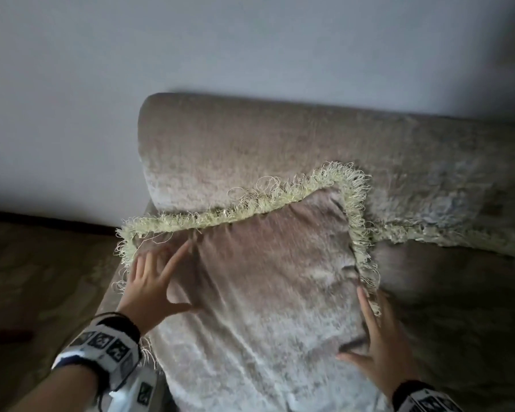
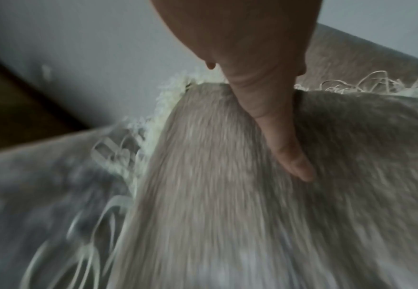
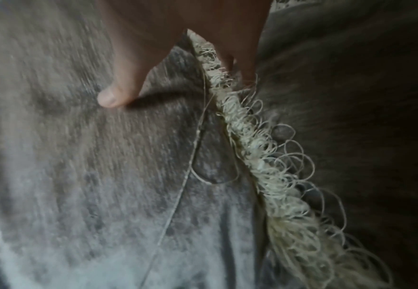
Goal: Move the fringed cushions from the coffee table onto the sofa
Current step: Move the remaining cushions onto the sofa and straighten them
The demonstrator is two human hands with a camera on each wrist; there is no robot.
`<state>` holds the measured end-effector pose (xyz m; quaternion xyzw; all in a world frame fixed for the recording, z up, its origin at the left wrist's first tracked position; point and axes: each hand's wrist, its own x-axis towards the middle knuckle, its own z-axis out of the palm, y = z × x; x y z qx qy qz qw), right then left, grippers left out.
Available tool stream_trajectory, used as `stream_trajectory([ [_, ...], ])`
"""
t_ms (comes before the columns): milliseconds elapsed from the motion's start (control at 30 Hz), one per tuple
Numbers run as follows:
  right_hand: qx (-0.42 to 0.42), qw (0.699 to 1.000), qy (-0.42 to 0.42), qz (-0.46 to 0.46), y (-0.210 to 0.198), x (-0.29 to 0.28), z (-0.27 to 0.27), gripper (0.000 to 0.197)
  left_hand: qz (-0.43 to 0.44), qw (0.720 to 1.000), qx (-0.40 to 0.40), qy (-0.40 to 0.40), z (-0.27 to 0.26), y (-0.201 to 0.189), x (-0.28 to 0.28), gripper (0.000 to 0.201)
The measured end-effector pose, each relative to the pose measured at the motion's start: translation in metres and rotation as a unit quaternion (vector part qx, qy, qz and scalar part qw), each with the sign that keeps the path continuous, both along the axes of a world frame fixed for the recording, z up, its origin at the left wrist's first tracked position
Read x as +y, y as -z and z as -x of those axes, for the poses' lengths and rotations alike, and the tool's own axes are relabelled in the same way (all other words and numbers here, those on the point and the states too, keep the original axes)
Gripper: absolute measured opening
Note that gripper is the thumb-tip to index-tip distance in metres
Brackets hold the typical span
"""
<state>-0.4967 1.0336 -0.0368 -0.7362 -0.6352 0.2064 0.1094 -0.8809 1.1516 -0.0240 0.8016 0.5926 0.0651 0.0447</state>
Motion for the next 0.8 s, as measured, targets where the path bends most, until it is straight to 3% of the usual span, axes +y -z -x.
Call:
stream_trajectory([
  [100, -0.02, 0.999, -0.021, 0.037, 0.005, 0.007, 0.0, 0.132, 0.006, 0.997, 0.049, 0.066, -0.002, -0.015, 0.036, 0.134],
  [267, -0.026, 0.998, -0.027, 0.049, 0.009, 0.025, 0.006, 0.137, 0.14, 0.981, 0.111, 0.08, -0.022, -0.028, 0.072, 0.129],
  [367, -0.022, 0.998, -0.04, 0.047, 0.01, 0.026, 0.008, 0.141, 0.149, 0.976, 0.129, 0.093, -0.03, -0.022, 0.069, 0.129],
  [633, -0.013, 0.998, 0.015, 0.066, 0.005, 0.024, 0.026, 0.144, 0.128, 0.986, 0.079, 0.077, -0.016, -0.03, 0.036, 0.126],
  [800, -0.021, 0.999, -0.002, 0.035, -0.037, 0.047, 0.042, 0.136, 0.088, 0.996, 0.009, 0.016, 0.019, -0.039, 0.012, 0.122],
])
